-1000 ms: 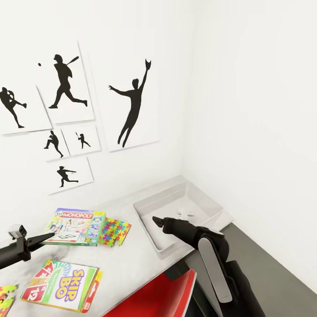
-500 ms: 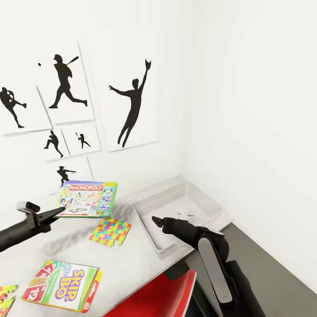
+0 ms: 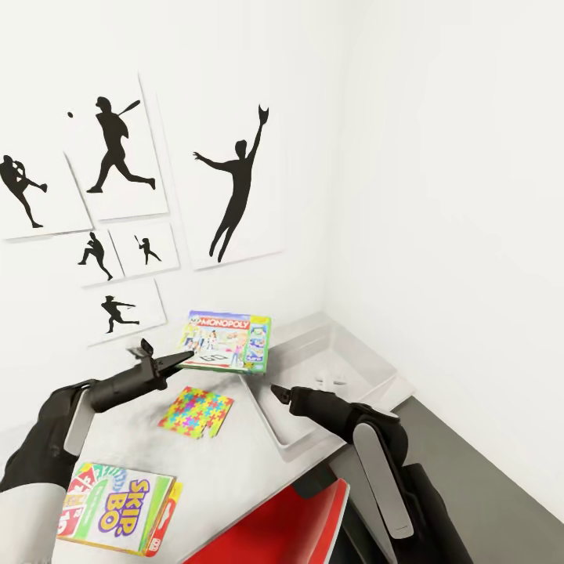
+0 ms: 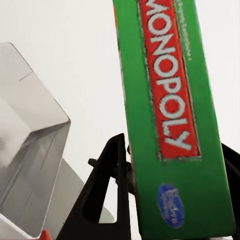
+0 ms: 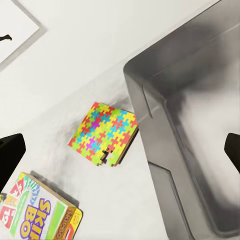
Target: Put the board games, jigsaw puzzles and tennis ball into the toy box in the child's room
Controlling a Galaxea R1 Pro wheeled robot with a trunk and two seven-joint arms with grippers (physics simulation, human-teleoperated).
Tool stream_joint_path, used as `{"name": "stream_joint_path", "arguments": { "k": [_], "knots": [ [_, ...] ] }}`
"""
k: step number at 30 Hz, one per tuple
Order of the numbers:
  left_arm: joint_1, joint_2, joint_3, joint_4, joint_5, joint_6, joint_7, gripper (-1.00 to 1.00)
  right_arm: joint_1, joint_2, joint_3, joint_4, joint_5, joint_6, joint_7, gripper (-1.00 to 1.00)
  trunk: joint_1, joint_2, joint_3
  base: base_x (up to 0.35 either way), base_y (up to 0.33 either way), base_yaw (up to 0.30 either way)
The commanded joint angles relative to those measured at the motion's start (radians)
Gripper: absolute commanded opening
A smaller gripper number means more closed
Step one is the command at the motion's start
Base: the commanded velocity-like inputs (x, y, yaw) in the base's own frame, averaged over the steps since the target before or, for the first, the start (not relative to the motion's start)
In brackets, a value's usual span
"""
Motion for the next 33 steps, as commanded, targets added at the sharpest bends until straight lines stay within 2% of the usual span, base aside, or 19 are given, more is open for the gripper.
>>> {"name": "stream_joint_path", "arguments": {
  "k": [1, 3, 7, 12, 14, 21, 23, 24, 27, 33],
  "knots": [
    [-0.011, -0.008, 0.0, 0.0, 0.008, 0.01, 0.021, -1.0, -0.001, 0.0, 0.0, -0.001, -0.002, 0.005, -0.001, 1.0, 0.001, -0.002, -0.002, 0.0, 0.0, 0.0],
    [-0.028, -0.019, -0.001, 0.001, 0.009, 0.009, 0.042, -1.0, -0.001, 0.0, -0.001, -0.001, -0.002, 0.005, -0.001, 1.0, 0.001, -0.002, -0.002, 0.0, 0.0, 0.0],
    [-0.045, -0.069, -0.002, 0.031, 0.003, 0.001, 0.062, -1.0, -0.001, -0.001, -0.001, -0.001, -0.002, 0.006, -0.001, 1.0, 0.001, -0.002, -0.002, 0.0, 0.0, 0.0],
    [-0.048, -0.088, -0.003, 0.055, -0.001, -0.01, 0.066, -1.0, -0.001, -0.001, -0.01, -0.002, -0.002, 0.01, 0.016, 1.0, 0.001, -0.002, -0.002, 0.0, 0.0, 0.0],
    [-0.048, -0.09, -0.002, 0.06, -0.001, -0.013, 0.066, -1.0, -0.001, -0.001, -0.034, -0.002, -0.002, 0.014, 0.048, 1.0, 0.001, -0.002, -0.002, 0.0, 0.0, 0.0],
    [-0.049, -0.094, 0.0, 0.063, 0.001, -0.013, 0.068, -1.0, -0.001, -0.003, -0.14, -0.002, -0.002, 0.058, 0.222, 1.0, 0.001, -0.002, -0.002, 0.0, 0.0, 0.0],
    [-0.05, -0.094, 0.0, 0.063, 0.002, -0.013, 0.068, -1.0, -0.001, -0.008, -0.203, -0.002, -0.002, 0.079, 0.307, 1.0, 0.001, -0.002, -0.002, 0.0, 0.0, 0.0],
    [-0.05, -0.094, 0.0, 0.063, 0.002, -0.012, 0.068, -1.0, -0.001, -0.011, -0.219, -0.002, -0.002, 0.085, 0.33, 1.0, 0.001, -0.002, -0.002, 0.0, 0.0, 0.0],
    [-0.05, -0.094, 0.0, 0.063, 0.004, -0.012, 0.068, -1.0, -0.001, -0.034, -0.291, -0.002, -0.002, 0.115, 0.461, 1.0, 0.001, -0.002, -0.002, 0.0, 0.0, 0.0],
    [-0.05, -0.095, 0.001, 0.063, 0.007, -0.011, 0.069, -1.0, -0.001, -0.067, -0.336, -0.002, -0.002, 0.13, 0.575, 1.0, 0.001, -0.002, -0.002, 0.0, 0.0, 0.0]
  ]
}}
